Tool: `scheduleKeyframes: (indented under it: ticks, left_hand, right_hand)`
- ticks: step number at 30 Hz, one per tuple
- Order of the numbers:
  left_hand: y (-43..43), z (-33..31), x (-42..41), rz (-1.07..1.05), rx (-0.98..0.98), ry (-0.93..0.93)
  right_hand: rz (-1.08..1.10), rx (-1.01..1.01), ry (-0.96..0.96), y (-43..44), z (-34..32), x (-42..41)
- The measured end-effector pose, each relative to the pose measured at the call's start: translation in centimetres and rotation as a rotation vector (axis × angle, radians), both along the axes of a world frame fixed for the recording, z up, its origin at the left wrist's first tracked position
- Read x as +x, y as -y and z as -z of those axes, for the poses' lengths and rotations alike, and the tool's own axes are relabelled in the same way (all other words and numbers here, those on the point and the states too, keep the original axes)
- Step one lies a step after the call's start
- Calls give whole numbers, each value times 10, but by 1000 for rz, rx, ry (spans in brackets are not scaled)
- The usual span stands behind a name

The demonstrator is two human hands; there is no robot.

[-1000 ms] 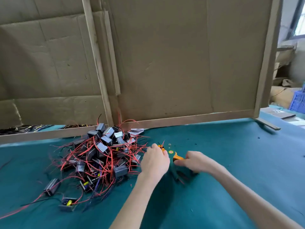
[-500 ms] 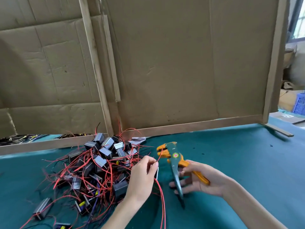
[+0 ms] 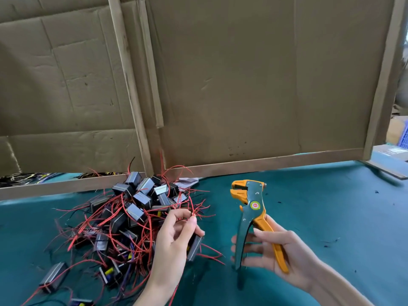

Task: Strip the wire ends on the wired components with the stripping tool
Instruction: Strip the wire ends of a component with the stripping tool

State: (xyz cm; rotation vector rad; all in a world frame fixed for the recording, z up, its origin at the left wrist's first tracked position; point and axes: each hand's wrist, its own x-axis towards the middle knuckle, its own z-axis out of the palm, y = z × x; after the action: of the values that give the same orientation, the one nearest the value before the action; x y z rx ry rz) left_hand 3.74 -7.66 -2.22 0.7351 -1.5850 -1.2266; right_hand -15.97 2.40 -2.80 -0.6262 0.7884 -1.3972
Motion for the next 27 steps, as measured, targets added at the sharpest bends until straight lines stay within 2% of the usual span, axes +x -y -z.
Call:
scheduleKeyframes:
  ticks: [3,7,14,18,21,27]
  left_hand:
    - [1,3,1,17,-1,-6]
    - [5,0,-2,59,7,-2]
    - [38,-60,-14,261,-194,130]
    - [39,-66,-10,310,-310,234]
    - [38,-59,-7,310,-332,279]
    - [42,-62,2,277,-259,207]
  right_hand:
    - [-12,-31,34,-3,-3,10]
    - [-73,-63,-21,-8,-10,15]
    - [-120,-104,-130,-5,-8,19]
    - [-171,-106,-231,-6,-10,16]
    - [-219,-96,-201,-3,-6,11]
    - [-225,-155,-125,-6,-2,12]
